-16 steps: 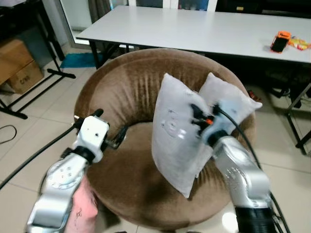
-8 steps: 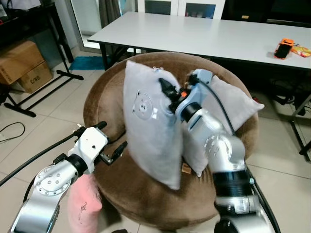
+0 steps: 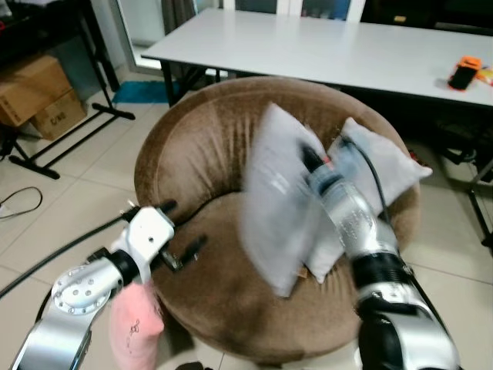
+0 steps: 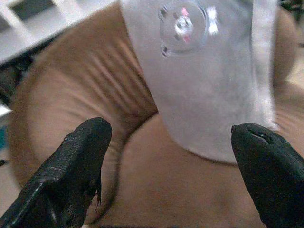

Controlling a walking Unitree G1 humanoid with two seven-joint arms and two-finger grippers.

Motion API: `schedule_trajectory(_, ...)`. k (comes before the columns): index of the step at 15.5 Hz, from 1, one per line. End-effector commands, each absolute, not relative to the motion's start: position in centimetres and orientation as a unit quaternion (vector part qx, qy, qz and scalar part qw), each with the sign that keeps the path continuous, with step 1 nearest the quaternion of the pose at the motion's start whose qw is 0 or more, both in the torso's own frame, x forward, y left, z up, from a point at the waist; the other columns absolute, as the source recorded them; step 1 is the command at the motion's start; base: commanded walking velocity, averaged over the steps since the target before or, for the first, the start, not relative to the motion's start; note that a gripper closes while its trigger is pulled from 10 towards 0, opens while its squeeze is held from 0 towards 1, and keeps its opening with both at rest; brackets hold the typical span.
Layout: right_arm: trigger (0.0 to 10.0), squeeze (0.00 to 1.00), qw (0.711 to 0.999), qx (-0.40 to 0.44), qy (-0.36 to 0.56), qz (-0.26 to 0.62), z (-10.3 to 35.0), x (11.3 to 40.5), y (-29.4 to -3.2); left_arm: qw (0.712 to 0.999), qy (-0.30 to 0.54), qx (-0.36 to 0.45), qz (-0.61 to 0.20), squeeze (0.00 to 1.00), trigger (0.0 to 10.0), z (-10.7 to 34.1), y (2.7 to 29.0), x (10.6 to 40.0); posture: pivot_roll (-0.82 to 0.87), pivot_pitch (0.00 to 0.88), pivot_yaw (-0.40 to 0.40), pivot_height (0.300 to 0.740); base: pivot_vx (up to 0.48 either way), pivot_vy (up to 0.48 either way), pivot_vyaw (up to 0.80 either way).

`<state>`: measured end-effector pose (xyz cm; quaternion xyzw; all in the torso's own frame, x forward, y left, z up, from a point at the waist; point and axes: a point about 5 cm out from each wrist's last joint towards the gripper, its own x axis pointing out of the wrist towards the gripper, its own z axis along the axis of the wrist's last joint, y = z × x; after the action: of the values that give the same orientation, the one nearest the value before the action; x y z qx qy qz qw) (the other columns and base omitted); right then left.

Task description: Move the pillow to the sofa from floor

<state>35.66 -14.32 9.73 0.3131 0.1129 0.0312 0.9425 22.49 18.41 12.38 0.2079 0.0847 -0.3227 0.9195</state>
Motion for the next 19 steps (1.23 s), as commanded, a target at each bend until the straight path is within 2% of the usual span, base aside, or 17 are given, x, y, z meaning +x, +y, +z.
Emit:
schedule_trajectory(1, 10.0, 0.0, 0.943, 0.307, 0.131, 0.012, 7.9, 35.0, -15.1, 0.912, 0.093, 0.203, -0.344, 0.51, 10.0, 12.4, 18.1, 22.2, -0.02, 0.0, 0.021, 0.74, 0.0, 0.0, 0.0)
schedule_trajectory(5, 10.0, 0.0, 0.945, 0.248, 0.213, -0.026, 3.9, 33.2, -16.4, 0.905, 0.108, 0.195, -0.363, 0.51, 10.0, 12.2, 18.2, 21.9, -0.02, 0.0, 0.024, 0.74, 0.0, 0.0, 0.0)
schedule_trajectory(7, 10.0, 0.0, 0.947, 0.245, 0.202, -0.051, 4.0, 33.4, -17.3, 0.904, 0.109, 0.194, -0.366, 0.51, 10.0, 12.2, 18.2, 21.9, -0.02, 0.0, 0.027, 0.74, 0.0, 0.0, 0.0)
schedule_trajectory(9, 10.0, 1.0, 0.95, 0.254, 0.17, -0.063, 5.0, 34.0, -18.1, 0.9, 0.112, 0.188, -0.377, 0.52, 10.0, 12.2, 18.2, 21.9, -0.02, 0.0, 0.031, 0.74, 0.0, 0.0, 0.0)
schedule_trajectory(13, 10.0, 1.0, 0.955, 0.269, 0.109, -0.066, 7.6, 35.4, -20.0, 0.894, 0.114, 0.188, -0.391, 0.51, 10.0, 12.2, 18.2, 22.2, -0.03, 0.0, 0.037, 0.74, 0.0, 0.0, 0.0)
schedule_trajectory(19, 10.0, 1.0, 0.955, 0.242, 0.129, -0.113, 7.7, 35.5, -21.8, 0.891, 0.114, 0.197, -0.394, 0.51, 10.0, 12.3, 18.4, 22.3, -0.02, 0.0, 0.04, 0.74, 0.0, 0.0, 0.0)
